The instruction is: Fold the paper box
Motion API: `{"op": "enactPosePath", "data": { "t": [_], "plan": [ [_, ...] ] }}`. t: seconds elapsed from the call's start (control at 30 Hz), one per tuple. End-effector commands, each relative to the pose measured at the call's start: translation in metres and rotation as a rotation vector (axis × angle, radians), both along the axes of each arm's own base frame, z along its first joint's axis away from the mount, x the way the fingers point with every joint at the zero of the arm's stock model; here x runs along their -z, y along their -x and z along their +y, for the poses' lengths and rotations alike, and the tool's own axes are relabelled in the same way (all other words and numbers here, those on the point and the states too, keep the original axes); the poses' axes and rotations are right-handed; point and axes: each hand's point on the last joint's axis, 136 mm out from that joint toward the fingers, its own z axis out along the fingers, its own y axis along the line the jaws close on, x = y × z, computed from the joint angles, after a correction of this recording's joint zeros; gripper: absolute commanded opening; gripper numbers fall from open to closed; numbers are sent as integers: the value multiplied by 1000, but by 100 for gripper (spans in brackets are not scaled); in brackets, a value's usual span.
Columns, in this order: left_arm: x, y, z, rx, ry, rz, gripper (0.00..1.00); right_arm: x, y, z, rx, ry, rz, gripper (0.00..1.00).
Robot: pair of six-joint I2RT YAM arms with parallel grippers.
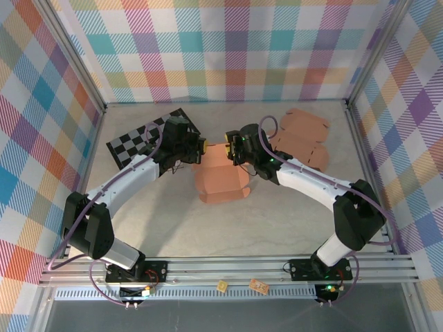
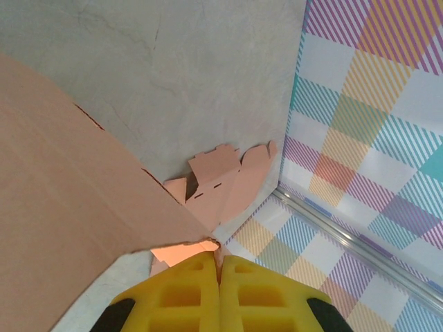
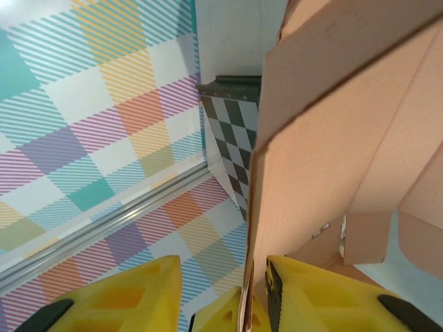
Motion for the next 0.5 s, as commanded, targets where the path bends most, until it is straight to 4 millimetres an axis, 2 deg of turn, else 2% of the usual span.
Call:
{"op": "enactPosePath", "data": {
  "t": [0.0, 0.47],
  "plan": [
    [-5, 6, -1, -13, 15, -3, 0, 1, -10, 5, 41, -28, -4, 35],
    [-2, 6, -5, 6, 22, 11, 0, 2, -16, 17, 1, -9, 3, 20]
  ]
}}
